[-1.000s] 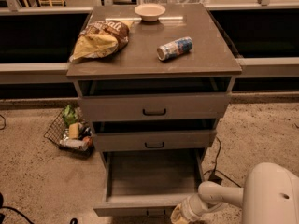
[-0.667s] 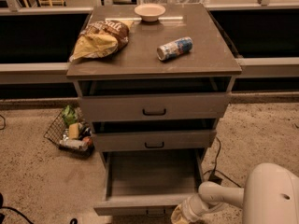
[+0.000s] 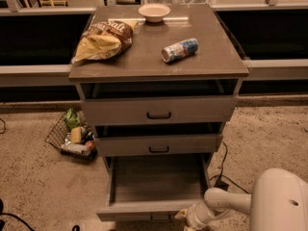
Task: Close bottom drawer
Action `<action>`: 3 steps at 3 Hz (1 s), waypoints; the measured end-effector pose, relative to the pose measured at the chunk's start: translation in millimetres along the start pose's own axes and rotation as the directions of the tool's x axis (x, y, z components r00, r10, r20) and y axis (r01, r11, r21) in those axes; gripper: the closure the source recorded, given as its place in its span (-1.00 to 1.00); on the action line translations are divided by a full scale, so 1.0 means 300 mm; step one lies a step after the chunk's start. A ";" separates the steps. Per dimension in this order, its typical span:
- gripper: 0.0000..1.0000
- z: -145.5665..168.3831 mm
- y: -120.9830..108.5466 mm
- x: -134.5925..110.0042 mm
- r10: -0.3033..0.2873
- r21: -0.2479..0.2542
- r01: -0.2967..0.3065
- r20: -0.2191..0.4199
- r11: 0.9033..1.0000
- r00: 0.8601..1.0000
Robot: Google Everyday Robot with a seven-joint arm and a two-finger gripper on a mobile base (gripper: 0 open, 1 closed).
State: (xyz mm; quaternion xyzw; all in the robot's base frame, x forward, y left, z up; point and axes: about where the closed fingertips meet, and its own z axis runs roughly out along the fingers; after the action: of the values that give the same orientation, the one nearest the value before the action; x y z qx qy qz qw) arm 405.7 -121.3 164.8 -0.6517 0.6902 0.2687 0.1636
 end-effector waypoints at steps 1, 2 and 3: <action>-1.00 0.000 0.000 0.000 0.000 0.000 0.000 0.000 1.000 1.000; -1.00 0.002 0.001 0.000 0.001 0.000 -0.001 -0.001 1.000 1.000; -0.49 -0.022 -0.051 0.007 -0.015 0.075 0.016 -0.019 0.997 1.000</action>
Offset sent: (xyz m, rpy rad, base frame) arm 0.0000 0.0000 0.0000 0.0000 0.0000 0.0000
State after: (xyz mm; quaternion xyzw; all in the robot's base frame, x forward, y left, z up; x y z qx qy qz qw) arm 421.4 -127.0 166.6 -0.6528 0.6962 0.2354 0.1836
